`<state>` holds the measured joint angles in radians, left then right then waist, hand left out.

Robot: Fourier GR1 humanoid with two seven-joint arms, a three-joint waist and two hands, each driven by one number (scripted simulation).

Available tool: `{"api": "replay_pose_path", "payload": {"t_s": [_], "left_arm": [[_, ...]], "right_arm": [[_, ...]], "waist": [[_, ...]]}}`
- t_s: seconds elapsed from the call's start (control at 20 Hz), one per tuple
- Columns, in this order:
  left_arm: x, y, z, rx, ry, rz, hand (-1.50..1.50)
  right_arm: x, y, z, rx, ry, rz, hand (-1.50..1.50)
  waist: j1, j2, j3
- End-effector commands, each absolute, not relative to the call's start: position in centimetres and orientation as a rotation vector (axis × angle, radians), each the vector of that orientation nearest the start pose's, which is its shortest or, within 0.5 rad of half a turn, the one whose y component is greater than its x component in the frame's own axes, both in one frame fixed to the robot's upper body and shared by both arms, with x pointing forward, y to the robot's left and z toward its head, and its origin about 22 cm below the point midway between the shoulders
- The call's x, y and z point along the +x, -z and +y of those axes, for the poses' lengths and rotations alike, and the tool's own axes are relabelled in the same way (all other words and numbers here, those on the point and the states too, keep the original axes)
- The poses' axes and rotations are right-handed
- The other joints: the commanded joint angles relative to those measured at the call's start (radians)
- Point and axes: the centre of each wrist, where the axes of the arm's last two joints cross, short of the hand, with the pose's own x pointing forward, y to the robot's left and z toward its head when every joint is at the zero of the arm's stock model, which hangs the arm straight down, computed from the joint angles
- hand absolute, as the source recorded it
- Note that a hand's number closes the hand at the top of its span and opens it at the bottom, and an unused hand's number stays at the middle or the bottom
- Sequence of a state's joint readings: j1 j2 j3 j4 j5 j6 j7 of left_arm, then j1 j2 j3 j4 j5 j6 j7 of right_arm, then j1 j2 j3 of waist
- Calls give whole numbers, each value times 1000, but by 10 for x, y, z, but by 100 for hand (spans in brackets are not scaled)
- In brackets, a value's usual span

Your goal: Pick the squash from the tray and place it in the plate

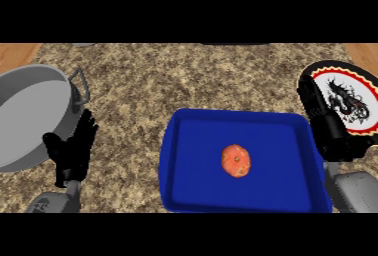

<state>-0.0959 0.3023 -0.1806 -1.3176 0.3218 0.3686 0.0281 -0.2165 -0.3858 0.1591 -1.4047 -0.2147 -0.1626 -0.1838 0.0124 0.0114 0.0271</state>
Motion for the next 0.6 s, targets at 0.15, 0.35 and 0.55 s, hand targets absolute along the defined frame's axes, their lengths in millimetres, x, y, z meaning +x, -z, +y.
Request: {"api": "replay_pose_path", "payload": {"t_s": [0.15,0.35,0.55], "left_arm": [[252,32,261,159,-16,-1243,0],[243,38,225,-1,49,-1225,0],[245,33,237,8,11,-1182,0]], "right_arm": [[344,-101,-249,200,-362,-1922,150],[357,-115,-296,-337,-607,-1937,150],[348,-36,-308,-90,-308,-2043,-150]], "waist": [[24,-6,-26],[29,-1,-28],[3,-5,-25]]}}
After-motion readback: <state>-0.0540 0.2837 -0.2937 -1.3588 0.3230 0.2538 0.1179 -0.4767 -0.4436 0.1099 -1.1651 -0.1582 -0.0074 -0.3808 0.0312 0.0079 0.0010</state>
